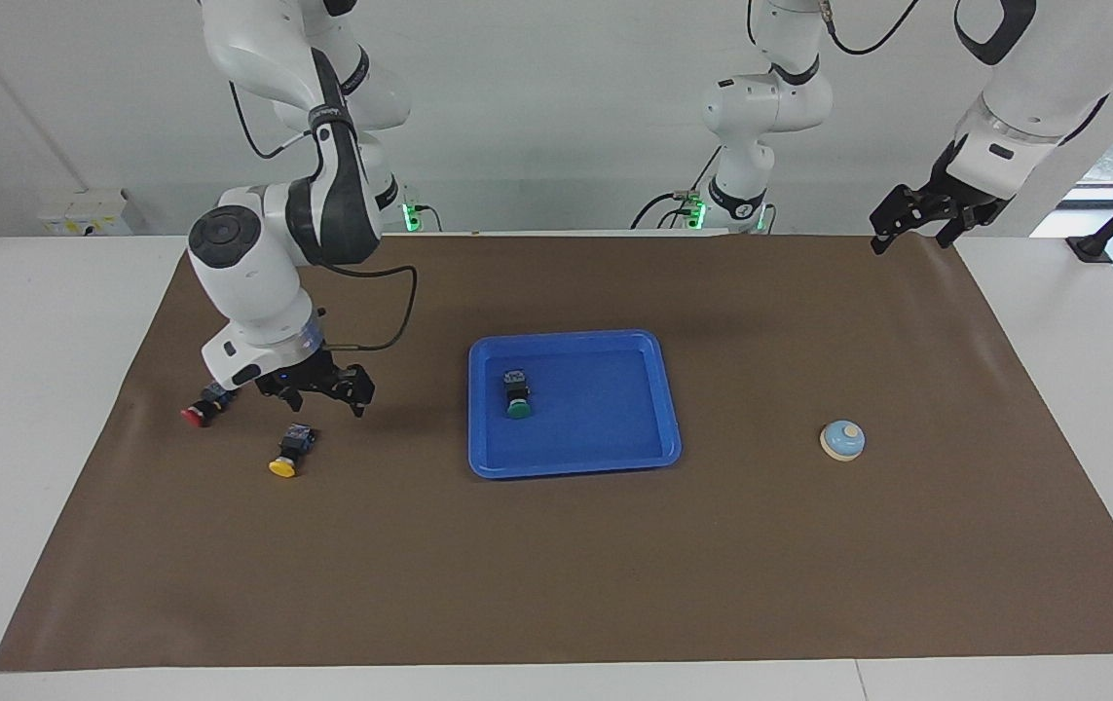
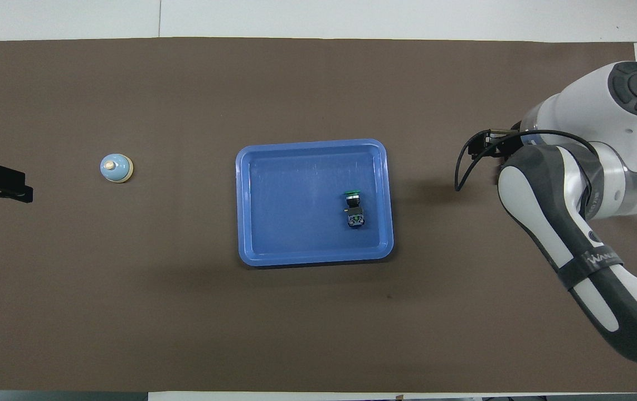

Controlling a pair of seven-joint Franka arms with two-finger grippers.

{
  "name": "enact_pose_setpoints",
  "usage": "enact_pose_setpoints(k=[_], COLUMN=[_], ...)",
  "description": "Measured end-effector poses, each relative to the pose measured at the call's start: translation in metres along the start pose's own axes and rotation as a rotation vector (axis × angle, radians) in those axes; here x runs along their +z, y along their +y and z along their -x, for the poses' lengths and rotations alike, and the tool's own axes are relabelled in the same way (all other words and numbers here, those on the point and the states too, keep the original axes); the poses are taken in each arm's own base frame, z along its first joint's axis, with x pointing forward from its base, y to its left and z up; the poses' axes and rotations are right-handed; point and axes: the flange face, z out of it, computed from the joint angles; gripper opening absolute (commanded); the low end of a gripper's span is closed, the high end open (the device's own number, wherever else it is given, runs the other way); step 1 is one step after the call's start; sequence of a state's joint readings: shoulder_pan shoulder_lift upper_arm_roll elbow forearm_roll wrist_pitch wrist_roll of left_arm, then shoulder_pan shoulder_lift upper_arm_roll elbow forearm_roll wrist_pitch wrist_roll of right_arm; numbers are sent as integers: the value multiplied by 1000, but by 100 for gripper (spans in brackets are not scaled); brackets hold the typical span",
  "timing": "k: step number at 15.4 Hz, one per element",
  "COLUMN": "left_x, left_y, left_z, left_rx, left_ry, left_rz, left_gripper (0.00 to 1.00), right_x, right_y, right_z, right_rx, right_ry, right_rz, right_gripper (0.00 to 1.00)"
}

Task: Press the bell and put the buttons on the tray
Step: 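Move the right gripper back to the yellow-capped button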

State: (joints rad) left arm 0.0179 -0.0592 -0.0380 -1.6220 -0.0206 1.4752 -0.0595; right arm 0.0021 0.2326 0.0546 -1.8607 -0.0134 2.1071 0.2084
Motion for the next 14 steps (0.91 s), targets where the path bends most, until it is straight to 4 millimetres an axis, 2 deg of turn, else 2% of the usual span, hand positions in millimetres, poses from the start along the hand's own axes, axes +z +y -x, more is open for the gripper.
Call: enact_pose_setpoints(k=[4,6,10,12,14], left_x=[0,0,0,0,0], left_y=[0,0,0,0,0], left_z=[0,0,0,0,0], left_rx=[0,0,0,0,0], left_ry=[0,0,0,0,0], left_rz=[0,0,0,0,0], left_gripper=[100,100,100,100,100], right_x=[30,48,82,90,92], right_y=[44,58,61,60,60], right_z=[-1,-3,-11,-11,-12], right_rx=[22,31,36,35,35], right_ry=[36,45,64,61,80], right_rz=[1,-1,-8,-9,-12], right_gripper=[92,92,92,91,80])
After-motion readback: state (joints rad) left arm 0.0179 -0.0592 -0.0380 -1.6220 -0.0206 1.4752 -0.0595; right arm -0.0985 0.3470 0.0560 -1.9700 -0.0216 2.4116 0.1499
